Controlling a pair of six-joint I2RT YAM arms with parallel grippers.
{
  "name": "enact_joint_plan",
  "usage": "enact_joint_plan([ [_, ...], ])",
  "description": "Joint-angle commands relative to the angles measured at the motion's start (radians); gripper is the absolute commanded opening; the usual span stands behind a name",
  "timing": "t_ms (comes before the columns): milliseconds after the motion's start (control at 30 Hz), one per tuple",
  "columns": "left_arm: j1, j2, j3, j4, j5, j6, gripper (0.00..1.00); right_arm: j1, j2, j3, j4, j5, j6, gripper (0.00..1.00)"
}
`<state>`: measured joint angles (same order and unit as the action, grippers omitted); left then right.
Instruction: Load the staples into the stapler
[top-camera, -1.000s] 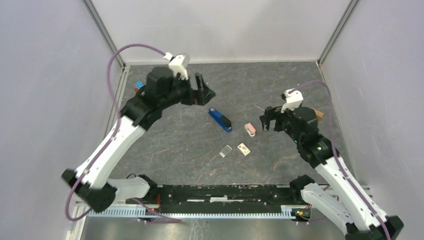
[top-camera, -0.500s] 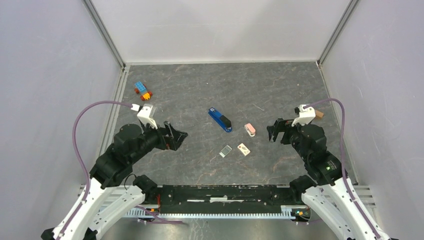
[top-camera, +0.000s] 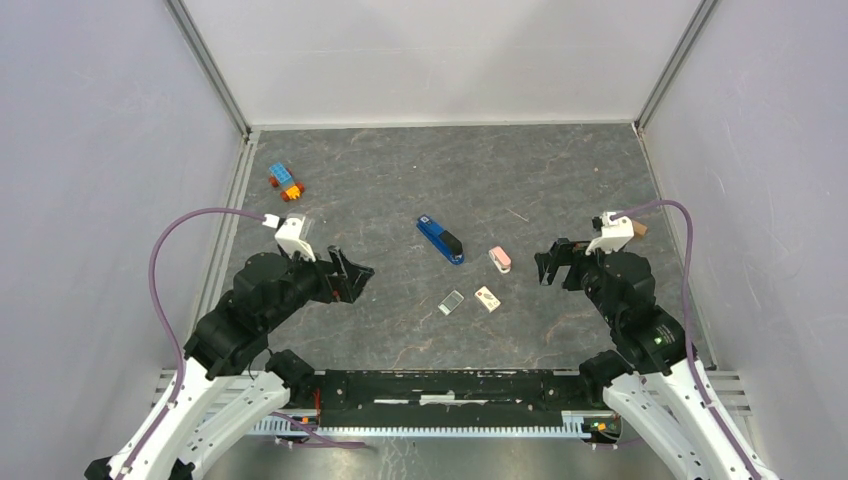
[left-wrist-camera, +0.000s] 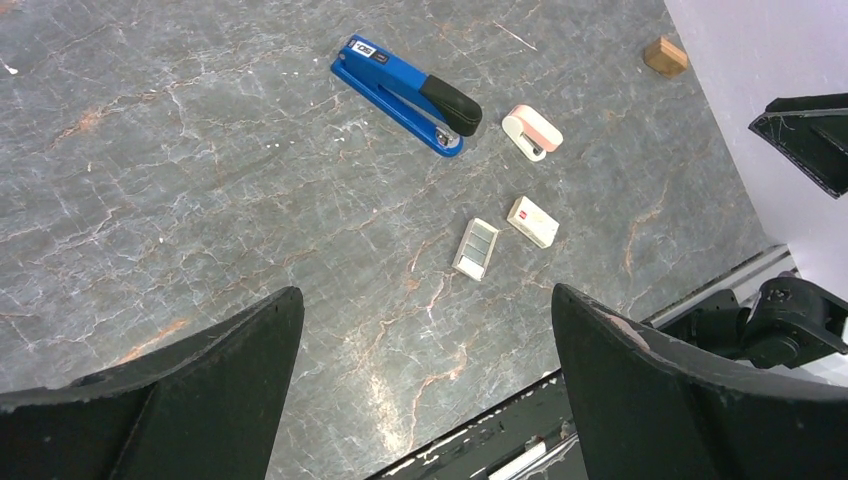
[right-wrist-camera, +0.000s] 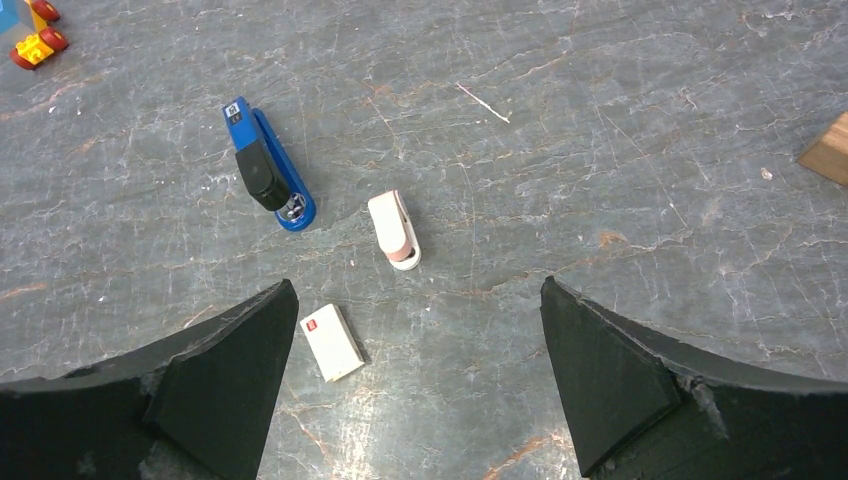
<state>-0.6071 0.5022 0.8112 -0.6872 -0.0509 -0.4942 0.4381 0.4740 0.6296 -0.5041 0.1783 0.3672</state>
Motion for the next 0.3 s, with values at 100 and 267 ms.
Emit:
enact_joint_plan([
  [100, -0.001, -0.001, -0.014, 0.02, -0.013, -0.047, 1.0, -0.002, 0.003, -0.006, 0.02, 0.011, 0.004, 0.98],
  [267, -0.001, 0.001, -0.016, 0.021, -0.015, -0.045, 1.0, -0.002, 0.003, -0.011, 0.029, 0.007, 0.001, 0.98],
])
